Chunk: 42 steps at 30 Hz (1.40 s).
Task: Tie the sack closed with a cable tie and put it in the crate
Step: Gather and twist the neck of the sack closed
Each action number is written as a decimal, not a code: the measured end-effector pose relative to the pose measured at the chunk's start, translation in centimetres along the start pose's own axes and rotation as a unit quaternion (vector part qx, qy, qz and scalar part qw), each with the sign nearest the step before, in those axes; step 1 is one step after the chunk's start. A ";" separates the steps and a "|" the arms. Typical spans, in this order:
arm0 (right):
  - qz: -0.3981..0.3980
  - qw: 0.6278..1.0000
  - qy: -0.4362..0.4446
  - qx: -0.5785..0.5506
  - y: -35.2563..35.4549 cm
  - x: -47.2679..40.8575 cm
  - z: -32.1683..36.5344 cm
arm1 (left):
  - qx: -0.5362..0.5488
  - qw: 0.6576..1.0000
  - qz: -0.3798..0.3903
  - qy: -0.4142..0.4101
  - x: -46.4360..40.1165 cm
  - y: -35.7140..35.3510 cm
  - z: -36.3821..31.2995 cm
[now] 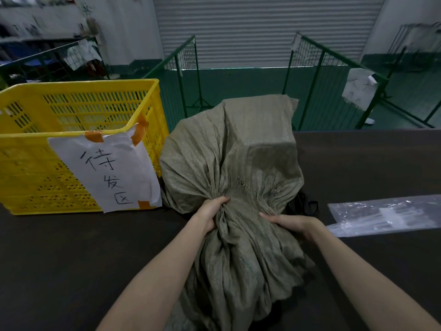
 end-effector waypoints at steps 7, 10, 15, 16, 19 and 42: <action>-0.045 0.972 0.156 -0.168 0.7 -0.3 2.8 | -0.100 0.990 0.055 0.086 0.0 0.2 0.5; -0.046 0.967 0.177 -0.179 -0.6 -0.5 3.5 | -0.127 0.989 0.035 0.071 0.1 0.5 0.2; -0.058 0.985 0.145 -0.074 -1.2 -1.3 3.5 | -0.106 0.993 0.016 0.050 0.1 0.7 0.4; -0.068 0.987 0.139 -0.033 -1.2 -1.1 3.6 | -0.094 0.995 0.011 0.042 -0.1 0.7 0.5; -0.098 0.986 0.136 0.020 -1.0 -0.3 4.0 | -0.067 0.998 -0.008 0.018 -0.1 0.3 0.4; -0.278 0.927 0.247 -0.047 -1.0 0.6 4.2 | -0.050 0.998 0.018 0.019 -1.0 -1.9 1.4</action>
Point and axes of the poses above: each hand's wrist, its own x-axis away from the middle knuckle, its own y-axis out of the back of the hand, z = x × y, the point moved 8 cm from there along -x, towards the middle knuckle, and after that the axes turned 12 degrees about -y, right-handed, at the moved point
